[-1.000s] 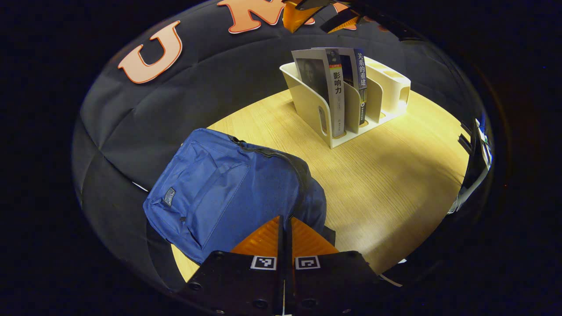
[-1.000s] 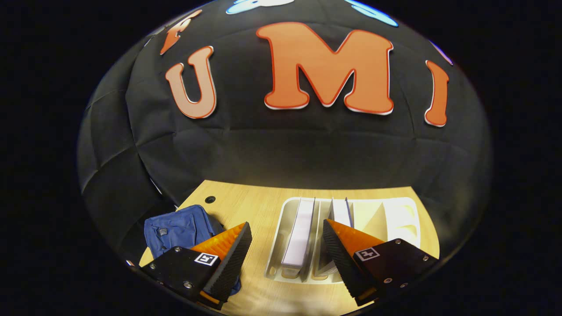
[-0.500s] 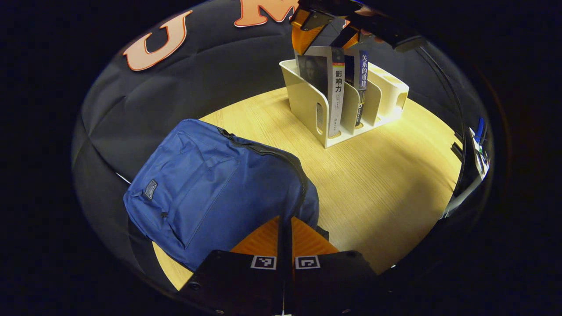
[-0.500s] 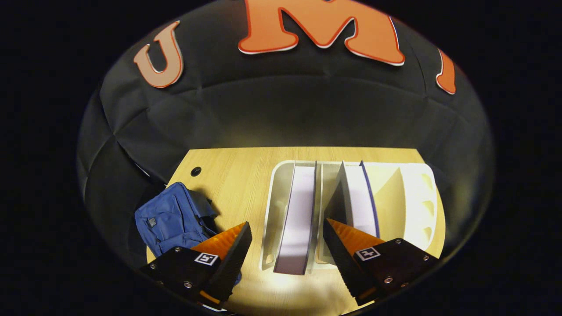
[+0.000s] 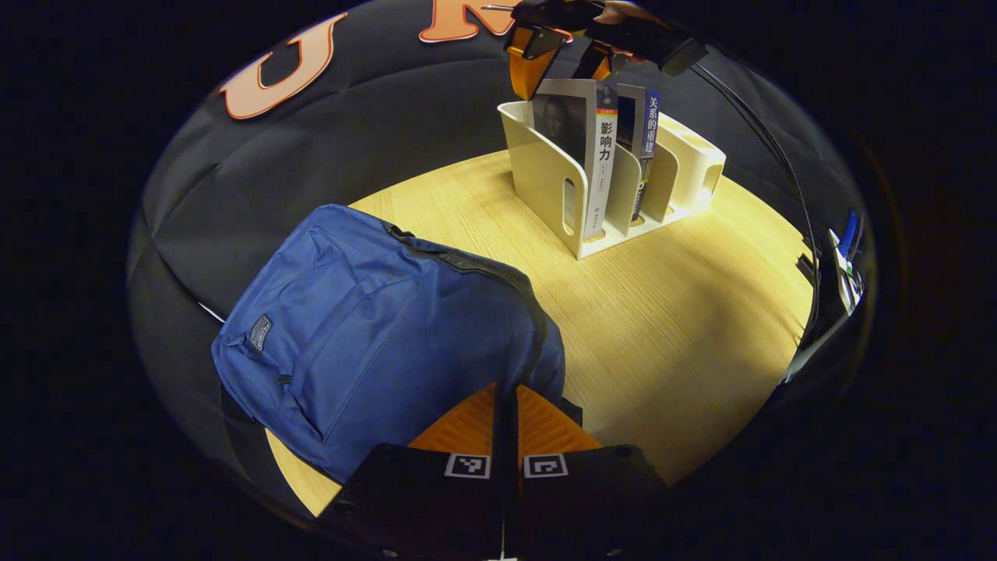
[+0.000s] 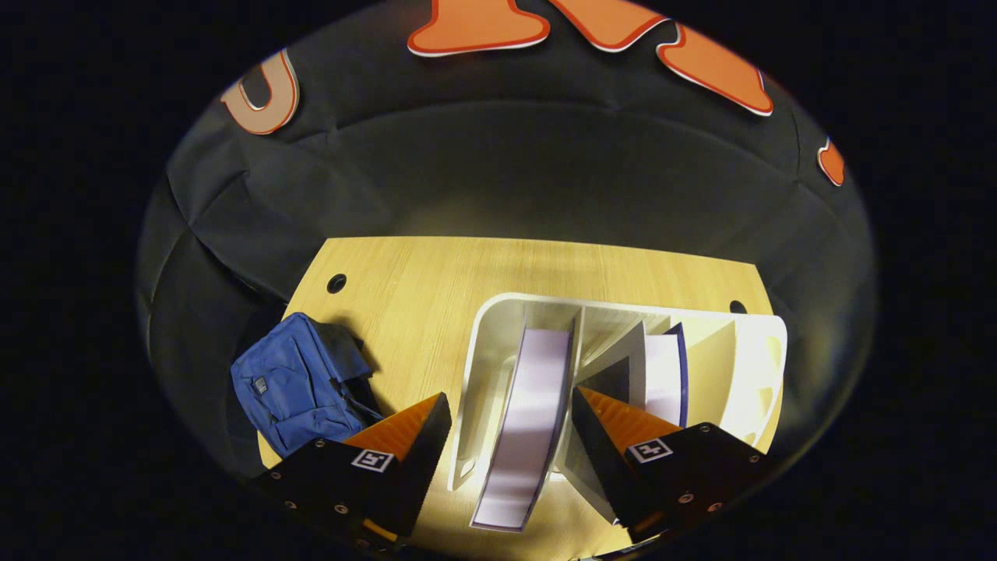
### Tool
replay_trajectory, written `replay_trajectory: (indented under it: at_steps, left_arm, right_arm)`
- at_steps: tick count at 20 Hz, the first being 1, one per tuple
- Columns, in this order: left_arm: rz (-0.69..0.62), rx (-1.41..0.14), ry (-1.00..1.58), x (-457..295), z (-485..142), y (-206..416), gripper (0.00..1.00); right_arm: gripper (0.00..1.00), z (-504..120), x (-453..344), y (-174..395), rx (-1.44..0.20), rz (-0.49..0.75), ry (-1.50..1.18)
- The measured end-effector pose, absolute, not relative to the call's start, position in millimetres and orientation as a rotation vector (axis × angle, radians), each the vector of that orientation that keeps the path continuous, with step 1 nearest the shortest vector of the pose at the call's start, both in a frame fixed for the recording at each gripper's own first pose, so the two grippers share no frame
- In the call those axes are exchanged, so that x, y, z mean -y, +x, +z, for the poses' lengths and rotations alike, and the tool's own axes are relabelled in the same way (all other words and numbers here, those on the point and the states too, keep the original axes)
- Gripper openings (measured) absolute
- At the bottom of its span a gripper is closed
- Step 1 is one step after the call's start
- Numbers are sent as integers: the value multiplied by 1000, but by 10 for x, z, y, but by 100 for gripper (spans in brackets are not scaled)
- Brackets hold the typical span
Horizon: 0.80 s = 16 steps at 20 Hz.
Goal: Open the schoolbag, grab two books from the bookshelf and put them into the schoolbag.
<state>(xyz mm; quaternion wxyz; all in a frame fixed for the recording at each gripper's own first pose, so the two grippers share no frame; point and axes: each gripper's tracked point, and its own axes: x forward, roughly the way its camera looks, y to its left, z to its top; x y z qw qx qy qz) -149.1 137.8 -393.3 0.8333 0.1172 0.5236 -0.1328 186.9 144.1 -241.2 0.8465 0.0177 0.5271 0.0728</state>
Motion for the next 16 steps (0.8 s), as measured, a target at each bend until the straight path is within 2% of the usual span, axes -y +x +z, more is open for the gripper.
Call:
replay_trajectory:
  at_steps: [2,3,5,6,7,12,16]
  left_arm:
    - [-280,-1117,258,-1391,-3919,-1473,1]
    - [-279,-1119,264,-1399,-3910,-1463,2]
    - [-283,-1124,275,-1413,-3927,-1445,2]
    - [-285,-1129,277,-1409,-3925,-1449,1]
    - [-287,-1133,282,-1399,-3929,-1445,1]
    - [-286,-1139,276,-1404,-3935,-1429,2]
    - [-276,-1137,258,-1401,-3918,-1425,2]
  right_arm:
    - [81,-2507,-1397,1823,-1139,153,8]
    - [70,-2530,-1387,1817,-1149,152,0]
    - [61,-2524,-1371,1772,-1177,131,-6]
    - [35,-2574,-1356,1775,-1189,122,-4]
    - [41,-2570,-1331,1730,-1218,105,4]
    - [37,-2572,-1296,1673,-1262,87,21]
    - [38,-2565,-1289,1647,-1280,102,25]
